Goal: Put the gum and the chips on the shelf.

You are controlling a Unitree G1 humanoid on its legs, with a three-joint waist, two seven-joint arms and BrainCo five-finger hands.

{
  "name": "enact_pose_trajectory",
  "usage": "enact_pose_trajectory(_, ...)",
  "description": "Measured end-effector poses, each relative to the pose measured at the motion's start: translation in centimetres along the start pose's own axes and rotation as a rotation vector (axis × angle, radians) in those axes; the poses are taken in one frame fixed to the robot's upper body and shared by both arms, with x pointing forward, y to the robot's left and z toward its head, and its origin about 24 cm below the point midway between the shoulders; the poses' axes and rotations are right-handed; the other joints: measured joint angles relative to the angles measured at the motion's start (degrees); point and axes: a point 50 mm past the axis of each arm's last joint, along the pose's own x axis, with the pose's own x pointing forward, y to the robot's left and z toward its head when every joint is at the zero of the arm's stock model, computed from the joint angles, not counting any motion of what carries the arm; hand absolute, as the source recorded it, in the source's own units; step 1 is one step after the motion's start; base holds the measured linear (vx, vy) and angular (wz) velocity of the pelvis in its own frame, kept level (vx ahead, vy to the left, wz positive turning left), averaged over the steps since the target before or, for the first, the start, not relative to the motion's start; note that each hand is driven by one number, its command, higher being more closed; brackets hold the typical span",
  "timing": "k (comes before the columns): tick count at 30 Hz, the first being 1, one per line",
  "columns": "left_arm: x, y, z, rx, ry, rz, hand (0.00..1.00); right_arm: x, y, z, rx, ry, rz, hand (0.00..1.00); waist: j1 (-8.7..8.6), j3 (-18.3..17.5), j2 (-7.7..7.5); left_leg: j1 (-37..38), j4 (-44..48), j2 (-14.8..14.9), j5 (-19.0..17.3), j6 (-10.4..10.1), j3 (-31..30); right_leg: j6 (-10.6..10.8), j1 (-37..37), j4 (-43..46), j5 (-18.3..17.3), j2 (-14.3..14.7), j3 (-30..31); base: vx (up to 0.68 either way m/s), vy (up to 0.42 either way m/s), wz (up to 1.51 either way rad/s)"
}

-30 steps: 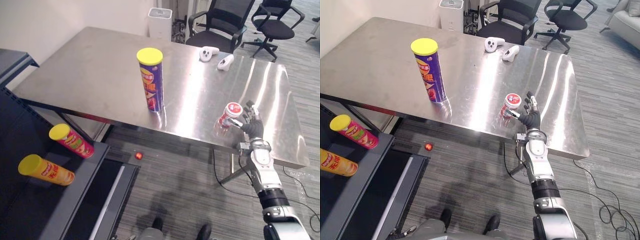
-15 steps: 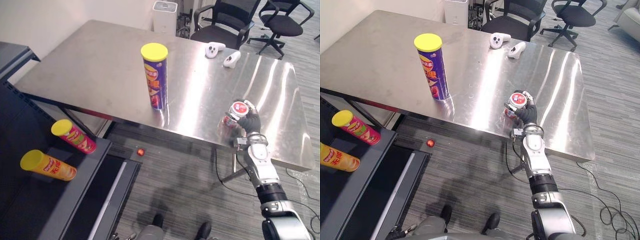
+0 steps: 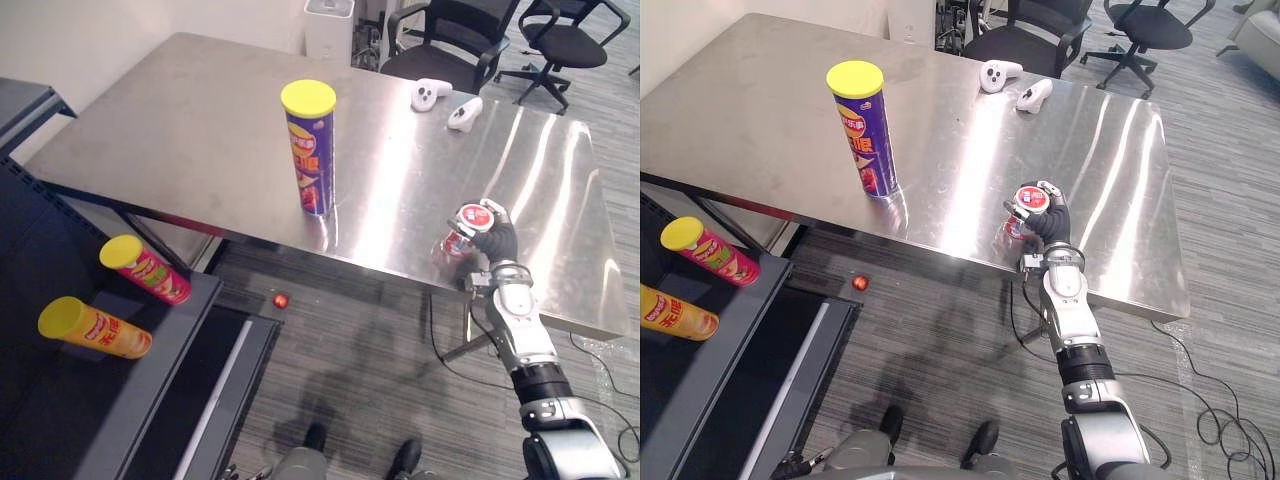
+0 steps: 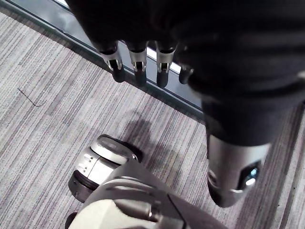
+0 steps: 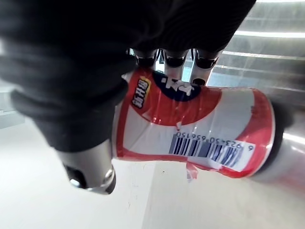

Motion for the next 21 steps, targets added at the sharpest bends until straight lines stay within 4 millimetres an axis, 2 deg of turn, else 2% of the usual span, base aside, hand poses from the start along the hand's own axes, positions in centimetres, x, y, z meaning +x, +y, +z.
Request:
enact_pose_trajectory(5,0.0,0.1,0.0,-0.004,0.000,0.003,0.00,-0.2,0.1,0.9,0.006,-0.039,0.003,1.00,-0.05,0.00,0.00,0.60,-0.04,0.14,-0.01,-0.01,0.93,0.00,0.10,0.14,0.00,-0.01,0.84,0.00,0.003,-0.07)
enact_pose_trajectory(9,0.0,0.2,-0.2,-0.017,0.019,0.007,0.00,-1.4,-0.3,2.7,0.019,-0.135,0.005,1.00,-0.33,-0.04,-0.03,1.88,-0.11,0.25,-0.06,-0.08,1.55,0.01,0.94,0.35,-0.01,-0.09,1.51,-0.01,0.011,-0.08)
enact_pose_trajectory(11,0.0,0.2,-0.2,-0.017,0.022,0.004,0.00,-2.0,-0.7,3.0,0.023,-0.151,-0.005,1.00,-0.59,-0.06,-0.05,1.92,-0.08,0.51,-0.06,-0.08,1.80,0.01,0.86,0.57,-0.01,-0.15,1.64,-0.03,-0.002,-0.04)
enact_pose_trajectory(14,-0.1,0.3,-0.5,-0.028,0.029,0.010,0.00,-3.5,-1.4,2.5,0.026,-0.134,-0.002,1.00,-0.72,-0.16,-0.05,2.89,-0.09,0.80,-0.09,-0.12,3.20,0.02,0.80,1.27,-0.02,-0.13,3.06,-0.05,0.012,-0.18)
enact_pose_trajectory(18,-0.4,0.5,-1.4,-0.033,0.055,0.014,0.00,-5.5,-1.6,1.8,0.043,-0.108,0.021,1.00,-3.12,-1.89,-0.05,3.18,-0.08,1.09,-0.18,-0.19,4.86,0.03,0.14,1.49,-0.02,0.03,4.83,-0.05,0.004,-0.23)
enact_pose_trajectory(21,-0.6,0.6,-2.0,-0.022,0.073,0.004,0.00,-6.9,-2.1,0.9,0.063,-0.065,0.009,1.00,-3.58,-3.94,0.41,3.51,-0.01,1.63,-0.63,-0.51,6.89,0.02,-0.40,1.73,-0.01,0.30,6.94,-0.04,-0.003,-0.34)
